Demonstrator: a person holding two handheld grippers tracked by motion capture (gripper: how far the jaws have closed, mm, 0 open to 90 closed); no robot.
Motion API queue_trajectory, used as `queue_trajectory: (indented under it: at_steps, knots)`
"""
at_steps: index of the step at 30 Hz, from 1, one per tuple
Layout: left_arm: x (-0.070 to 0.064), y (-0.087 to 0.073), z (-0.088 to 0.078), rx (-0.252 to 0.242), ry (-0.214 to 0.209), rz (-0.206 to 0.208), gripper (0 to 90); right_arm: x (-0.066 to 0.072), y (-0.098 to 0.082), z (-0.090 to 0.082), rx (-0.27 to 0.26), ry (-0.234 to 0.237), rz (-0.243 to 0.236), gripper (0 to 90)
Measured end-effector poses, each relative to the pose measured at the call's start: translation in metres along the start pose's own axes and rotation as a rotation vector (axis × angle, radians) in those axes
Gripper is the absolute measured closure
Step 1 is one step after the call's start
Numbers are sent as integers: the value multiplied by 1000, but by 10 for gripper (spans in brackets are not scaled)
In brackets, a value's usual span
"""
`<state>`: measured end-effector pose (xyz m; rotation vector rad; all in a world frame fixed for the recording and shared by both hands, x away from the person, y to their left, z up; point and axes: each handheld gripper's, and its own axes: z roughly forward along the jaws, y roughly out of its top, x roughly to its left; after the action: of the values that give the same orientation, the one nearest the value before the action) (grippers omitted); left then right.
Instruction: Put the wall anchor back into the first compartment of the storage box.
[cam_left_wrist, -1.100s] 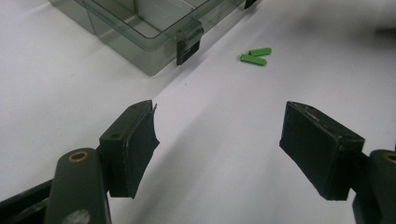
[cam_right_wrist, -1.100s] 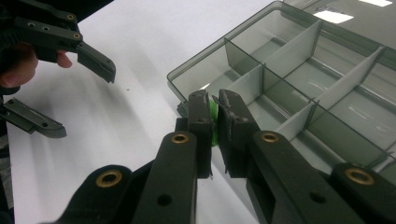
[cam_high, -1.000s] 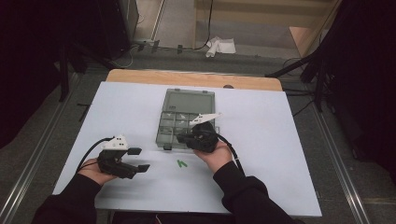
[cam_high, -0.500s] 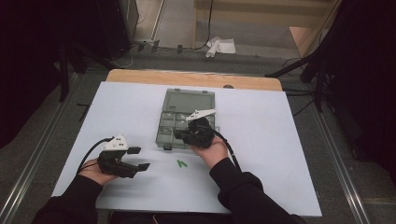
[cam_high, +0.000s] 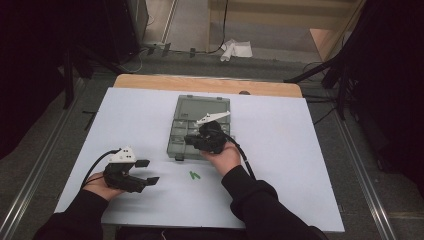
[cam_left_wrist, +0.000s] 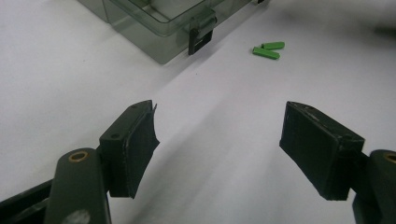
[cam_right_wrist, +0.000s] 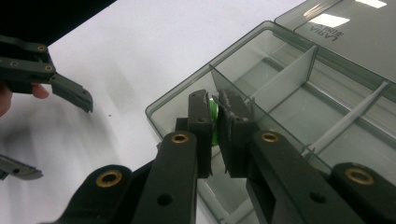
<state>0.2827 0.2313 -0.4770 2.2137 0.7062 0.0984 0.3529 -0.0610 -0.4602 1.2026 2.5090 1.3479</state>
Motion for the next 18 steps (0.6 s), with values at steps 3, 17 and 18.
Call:
queue_trajectory:
  at_steps: [3, 17, 18]
  knots:
    - [0, -1, -1, 0, 1, 3, 256, -1, 3, 2, -1, -1, 4, 848]
    - [3, -5, -2, -1, -4, -13, 256, -14, 13, 11, -15, -3, 23, 848]
    - [2, -5, -2, -2, -5, -12, 256, -15, 14, 12, -18, -6, 24, 848]
